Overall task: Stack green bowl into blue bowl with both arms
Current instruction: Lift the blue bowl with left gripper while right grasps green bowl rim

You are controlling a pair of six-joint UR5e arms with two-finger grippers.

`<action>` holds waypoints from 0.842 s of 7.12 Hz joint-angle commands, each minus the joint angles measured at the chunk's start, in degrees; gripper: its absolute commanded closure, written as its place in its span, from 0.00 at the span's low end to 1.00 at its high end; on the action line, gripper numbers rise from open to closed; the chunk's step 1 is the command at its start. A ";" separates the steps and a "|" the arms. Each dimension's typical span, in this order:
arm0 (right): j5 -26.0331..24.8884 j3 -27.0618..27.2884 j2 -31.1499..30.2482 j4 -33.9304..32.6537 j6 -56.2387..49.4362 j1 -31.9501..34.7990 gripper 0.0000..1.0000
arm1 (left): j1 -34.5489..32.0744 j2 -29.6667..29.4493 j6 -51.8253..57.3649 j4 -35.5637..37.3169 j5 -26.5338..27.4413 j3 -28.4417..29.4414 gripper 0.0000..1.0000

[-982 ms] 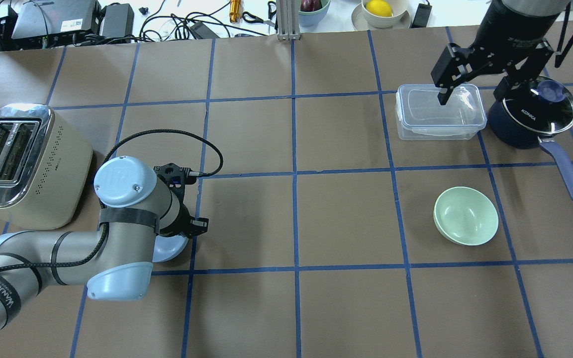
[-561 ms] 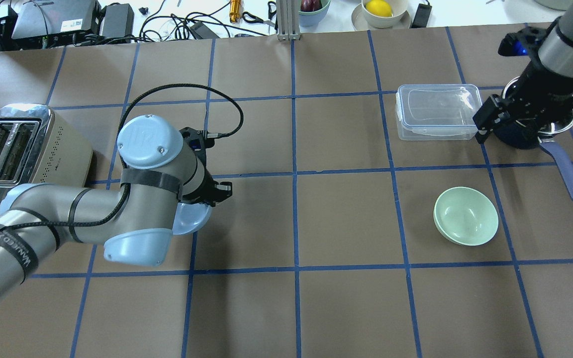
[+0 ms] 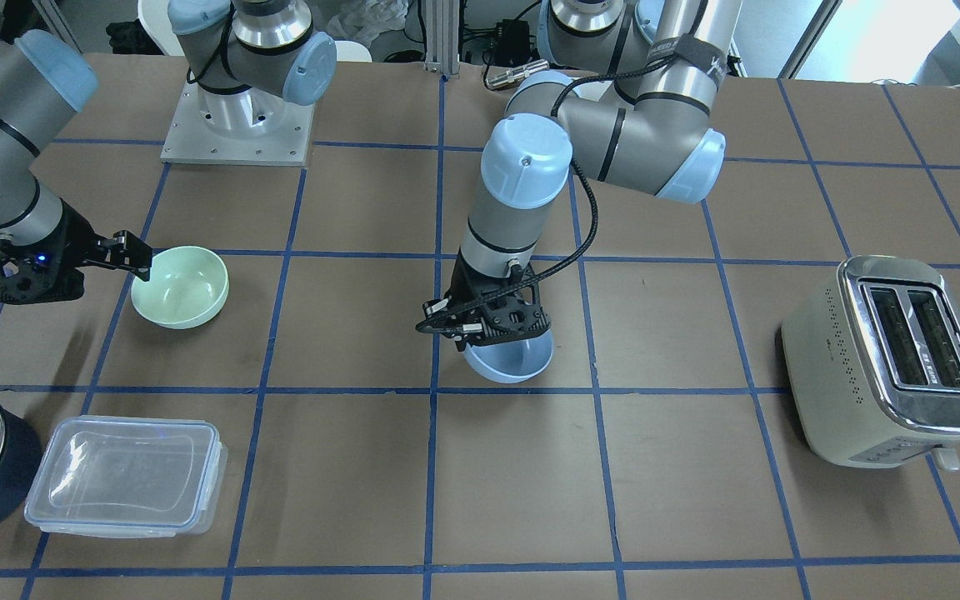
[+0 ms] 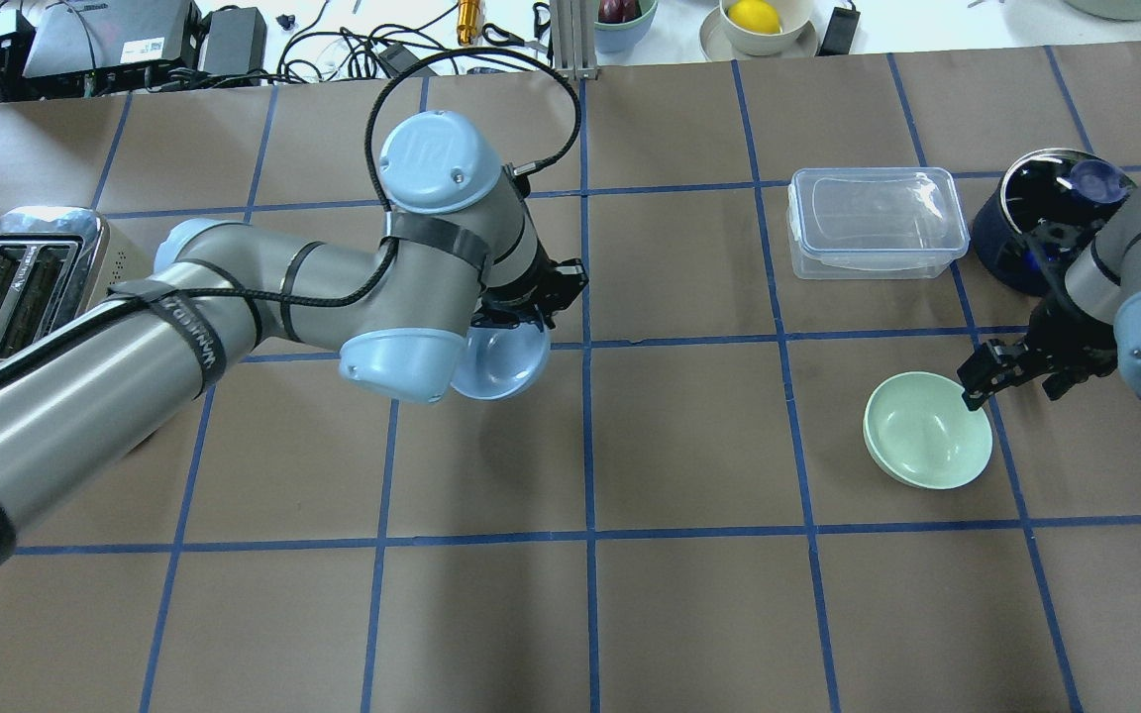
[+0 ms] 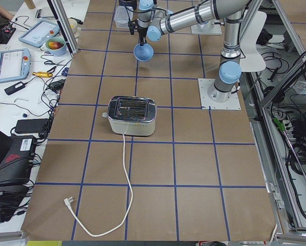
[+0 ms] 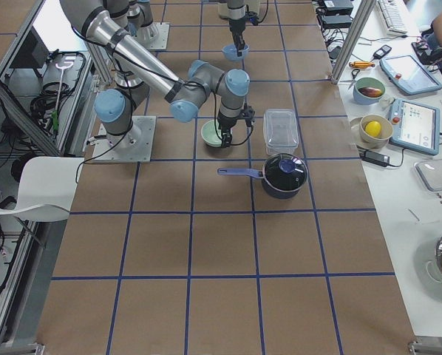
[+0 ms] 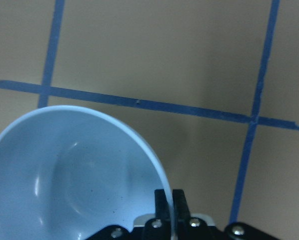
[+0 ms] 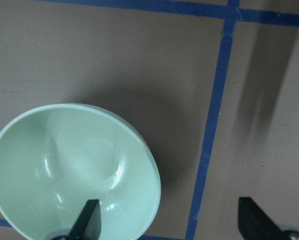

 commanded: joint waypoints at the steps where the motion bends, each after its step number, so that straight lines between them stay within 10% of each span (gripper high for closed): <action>1: -0.01 5.45 0.62 -7.39 -0.40 -0.29 0.56 | -3.70 -7.86 -7.25 -0.09 0.19 8.42 1.00; 2: -0.19 5.28 1.23 -7.93 -0.40 -0.29 0.95 | -4.41 -9.45 -9.62 0.00 0.19 9.93 1.00; 4: 0.07 5.10 1.24 -8.46 -0.14 -0.29 1.00 | -4.51 -7.81 -11.76 -0.17 0.28 9.43 0.31; 6: 0.69 2.14 1.15 -8.20 0.83 -0.21 1.00 | -3.81 -2.90 -6.42 -1.75 3.68 9.51 0.09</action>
